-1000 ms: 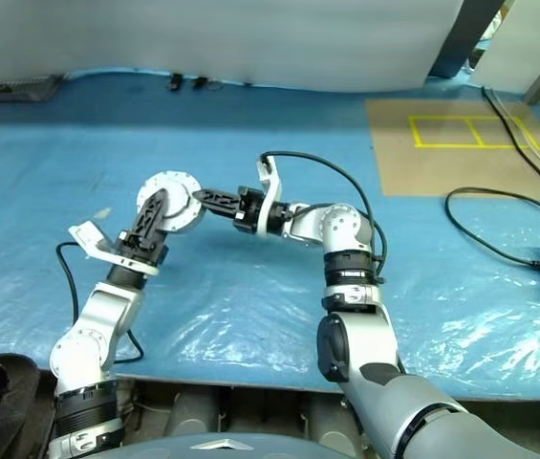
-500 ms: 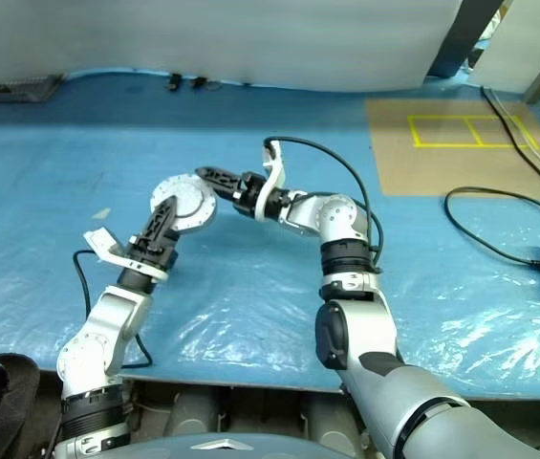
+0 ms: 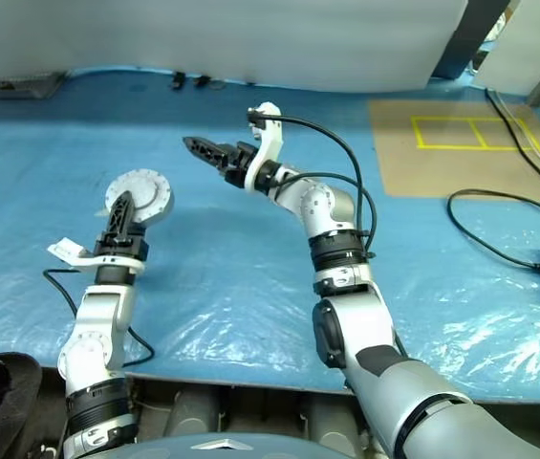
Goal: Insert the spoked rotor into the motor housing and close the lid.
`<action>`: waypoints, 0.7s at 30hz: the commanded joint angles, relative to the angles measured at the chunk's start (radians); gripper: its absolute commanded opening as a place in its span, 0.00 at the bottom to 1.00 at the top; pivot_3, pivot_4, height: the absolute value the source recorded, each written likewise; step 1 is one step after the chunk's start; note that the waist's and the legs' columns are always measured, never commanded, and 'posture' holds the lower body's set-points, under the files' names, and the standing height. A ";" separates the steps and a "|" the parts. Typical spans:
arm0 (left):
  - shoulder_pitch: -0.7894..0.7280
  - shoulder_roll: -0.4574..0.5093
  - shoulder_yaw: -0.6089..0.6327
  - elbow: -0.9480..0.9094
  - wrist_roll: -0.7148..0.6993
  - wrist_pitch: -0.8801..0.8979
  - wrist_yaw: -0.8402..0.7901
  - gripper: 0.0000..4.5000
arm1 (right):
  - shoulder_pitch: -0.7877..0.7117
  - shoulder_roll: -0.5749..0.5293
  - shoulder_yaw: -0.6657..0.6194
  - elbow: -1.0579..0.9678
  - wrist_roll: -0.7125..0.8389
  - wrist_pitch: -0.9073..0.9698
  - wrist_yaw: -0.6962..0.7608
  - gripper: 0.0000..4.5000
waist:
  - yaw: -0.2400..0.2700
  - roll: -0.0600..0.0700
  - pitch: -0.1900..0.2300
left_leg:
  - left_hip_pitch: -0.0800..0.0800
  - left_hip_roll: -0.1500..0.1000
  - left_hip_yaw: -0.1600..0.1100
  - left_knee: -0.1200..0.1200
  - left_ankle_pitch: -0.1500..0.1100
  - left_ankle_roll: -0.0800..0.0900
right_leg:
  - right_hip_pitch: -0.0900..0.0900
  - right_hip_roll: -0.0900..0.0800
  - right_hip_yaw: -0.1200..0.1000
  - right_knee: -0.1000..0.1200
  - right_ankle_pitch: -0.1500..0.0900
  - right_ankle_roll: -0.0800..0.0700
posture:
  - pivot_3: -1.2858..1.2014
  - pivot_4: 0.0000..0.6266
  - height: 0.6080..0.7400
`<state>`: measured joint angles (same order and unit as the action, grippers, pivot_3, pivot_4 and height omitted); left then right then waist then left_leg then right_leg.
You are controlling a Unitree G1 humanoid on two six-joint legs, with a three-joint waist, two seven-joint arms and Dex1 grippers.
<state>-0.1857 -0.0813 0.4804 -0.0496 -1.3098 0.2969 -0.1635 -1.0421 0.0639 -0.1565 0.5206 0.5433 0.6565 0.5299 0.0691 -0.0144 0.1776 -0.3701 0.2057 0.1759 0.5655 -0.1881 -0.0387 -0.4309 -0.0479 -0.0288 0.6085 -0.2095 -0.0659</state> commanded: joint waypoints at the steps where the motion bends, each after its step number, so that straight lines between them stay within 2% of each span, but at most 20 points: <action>1: -0.076 0.006 0.055 0.046 0.122 -0.174 0.019 0.58 | -0.071 -0.030 -0.001 0.053 -0.055 -0.097 -0.030 0.85 | -0.002 -0.002 0.001 | 0.000 0.000 0.000 0.001 0.000 0.000 | 0.000 0.000 0.000 0.000 0.001 -0.001 | 0.52 0.24 1.00; 3: -0.113 0.018 0.082 0.110 0.186 -0.254 0.029 0.58 | -0.094 -0.041 0.016 0.095 -0.085 -0.139 -0.019 0.85 | -0.006 -0.003 0.001 | 0.000 0.000 0.000 0.002 0.000 0.000 | 0.001 0.000 0.000 0.000 0.001 0.000 | 0.52 0.24 1.00; 7: -0.172 0.031 0.139 0.181 0.205 -0.337 0.035 0.58 | -0.125 -0.035 0.009 0.125 -0.085 -0.167 0.004 0.85 | -0.015 -0.006 0.002 | 0.000 0.000 -0.001 0.001 0.000 0.000 | 0.000 0.001 0.000 0.000 0.001 0.000 | 0.52 0.24 1.00; 18: -0.197 0.095 0.186 0.320 0.281 -0.365 0.079 0.58 | -0.070 -0.009 0.036 0.037 -0.074 -0.107 0.047 0.85 | -0.016 -0.007 0.003 | -0.001 0.002 -0.001 0.006 0.000 0.000 | 0.000 0.002 0.000 0.003 0.002 -0.002 | 0.52 0.24 1.00; 19: -0.197 0.095 0.190 0.317 0.281 -0.368 0.083 0.70 | -0.070 -0.009 0.037 0.041 -0.077 -0.110 0.047 0.86 | -0.016 -0.007 0.003 | -0.001 0.001 -0.001 0.006 0.000 0.000 | 0.000 0.002 0.000 0.004 0.001 -0.002 | 0.52 0.24 1.00; 21: -0.199 0.093 0.198 0.312 0.286 -0.378 0.093 0.82 | -0.073 -0.010 0.039 0.051 -0.083 -0.116 0.048 0.86 | -0.016 -0.007 0.003 | 0.000 0.001 -0.001 0.008 0.000 0.000 | 0.000 0.001 0.000 0.007 0.000 -0.006 | 0.52 0.24 1.00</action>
<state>-0.3765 -0.0054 0.6631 0.2988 -1.0411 -0.0512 -0.0767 -1.1069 0.0519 -0.1145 0.6095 0.4497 0.5513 0.5665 0.0528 -0.0211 0.1802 -0.3701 0.2071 0.1750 0.5744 -0.1883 -0.0385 -0.4310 -0.0468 -0.0282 0.6166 -0.2097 -0.0721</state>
